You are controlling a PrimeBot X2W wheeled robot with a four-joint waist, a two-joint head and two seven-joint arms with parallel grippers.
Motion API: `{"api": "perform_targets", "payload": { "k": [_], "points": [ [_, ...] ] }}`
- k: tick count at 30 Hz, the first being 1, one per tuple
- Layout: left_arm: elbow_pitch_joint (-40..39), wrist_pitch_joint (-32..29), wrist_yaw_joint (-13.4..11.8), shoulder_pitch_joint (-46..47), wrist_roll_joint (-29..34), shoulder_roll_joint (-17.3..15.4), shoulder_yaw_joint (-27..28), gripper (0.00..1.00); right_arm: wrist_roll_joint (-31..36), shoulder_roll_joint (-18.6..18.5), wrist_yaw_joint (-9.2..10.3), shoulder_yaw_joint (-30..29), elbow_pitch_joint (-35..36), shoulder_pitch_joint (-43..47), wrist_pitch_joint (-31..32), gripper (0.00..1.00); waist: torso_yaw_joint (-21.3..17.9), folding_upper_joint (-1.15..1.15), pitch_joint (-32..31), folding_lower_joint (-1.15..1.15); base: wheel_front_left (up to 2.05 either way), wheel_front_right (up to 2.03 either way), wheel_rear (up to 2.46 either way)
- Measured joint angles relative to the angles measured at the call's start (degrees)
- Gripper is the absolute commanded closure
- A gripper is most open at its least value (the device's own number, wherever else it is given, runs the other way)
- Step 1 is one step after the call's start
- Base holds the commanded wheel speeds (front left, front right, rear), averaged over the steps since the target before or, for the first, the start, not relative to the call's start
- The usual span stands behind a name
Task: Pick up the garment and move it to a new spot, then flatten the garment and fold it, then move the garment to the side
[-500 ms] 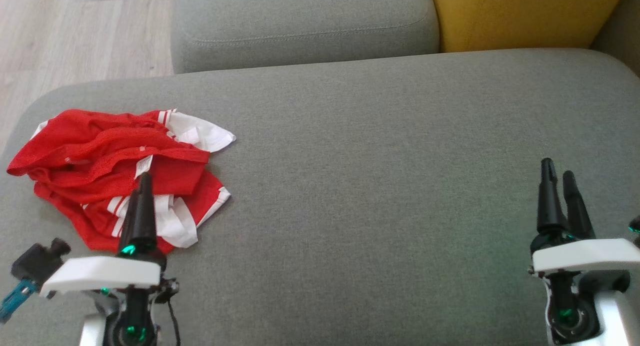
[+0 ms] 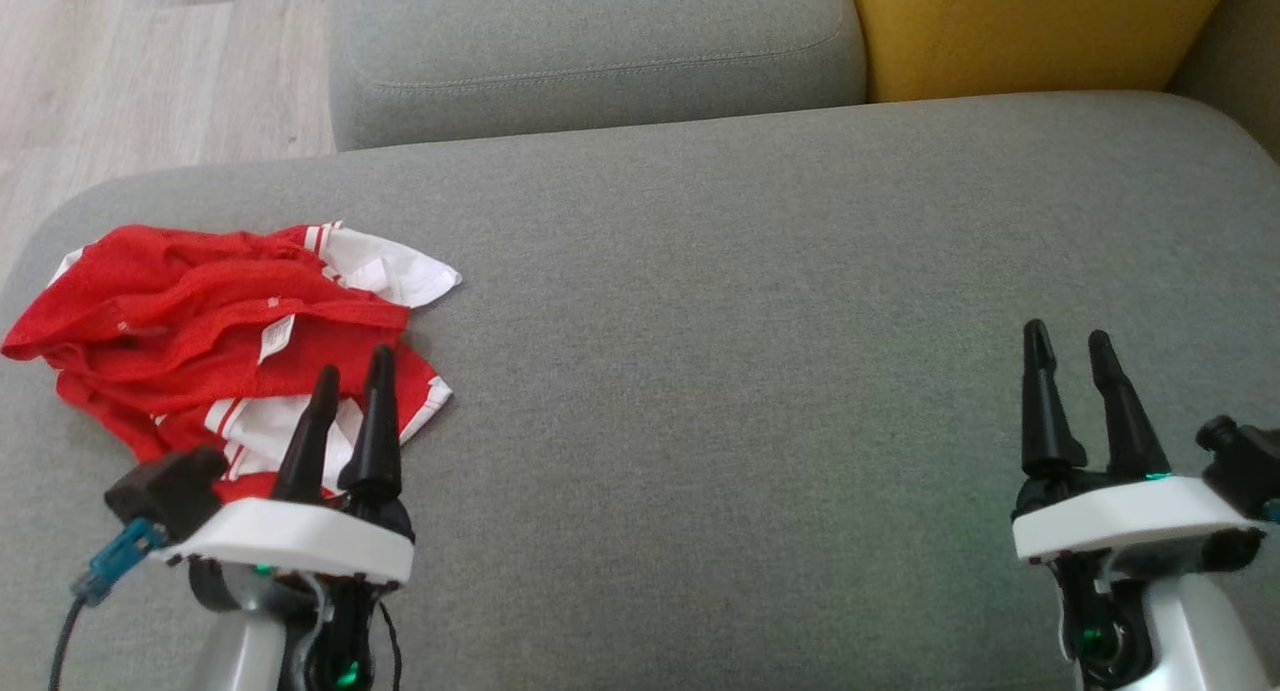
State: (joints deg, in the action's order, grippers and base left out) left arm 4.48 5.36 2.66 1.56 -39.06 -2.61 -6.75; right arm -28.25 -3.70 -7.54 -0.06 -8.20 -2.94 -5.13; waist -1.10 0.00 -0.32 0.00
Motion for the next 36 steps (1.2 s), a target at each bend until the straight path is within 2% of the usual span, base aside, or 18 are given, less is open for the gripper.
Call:
{"api": "perform_targets", "payload": {
  "k": [5, 18, 24, 30, 36],
  "points": [
    [-0.62, 1.08, -2.91, 0.49, 6.00, -2.11, -3.74, 0.00, 5.84, -0.05, 0.00, 0.97, 0.02, -0.01, -1.01, 0.00, -0.23, 0.00, -0.03, 0.00, 0.00, 0.00, 0.00],
    [-0.14, 2.89, -8.48, 1.68, 15.14, -6.38, -11.59, 0.00, 17.28, 0.00, 0.00, 1.64, -0.49, -0.07, -3.07, 0.00, 0.00, 0.00, -0.05, 0.00, 0.00, 0.00, 0.00],
    [1.09, 4.05, -11.96, 2.64, 19.53, -8.14, -15.17, 0.00, 22.75, 0.09, 0.00, 1.78, -1.11, -0.09, -3.97, 0.00, 0.16, 0.00, -0.14, 0.00, 0.00, 0.00, 0.00],
    [0.57, 4.83, -14.11, 2.74, 20.42, -8.22, -16.83, 0.00, 24.32, 0.51, 0.00, 2.05, -1.27, -0.10, -4.91, 0.00, 0.34, 0.00, -0.19, 0.00, 0.00, 0.00, 0.00],
    [-0.71, 5.88, -14.22, 2.72, 20.80, -7.88, -16.33, 0.00, 23.21, 0.86, 0.00, 2.03, -2.43, -0.09, -6.16, 0.00, 0.58, 0.00, -0.45, 0.00, 0.00, 0.00, 0.00]
  ]
}}
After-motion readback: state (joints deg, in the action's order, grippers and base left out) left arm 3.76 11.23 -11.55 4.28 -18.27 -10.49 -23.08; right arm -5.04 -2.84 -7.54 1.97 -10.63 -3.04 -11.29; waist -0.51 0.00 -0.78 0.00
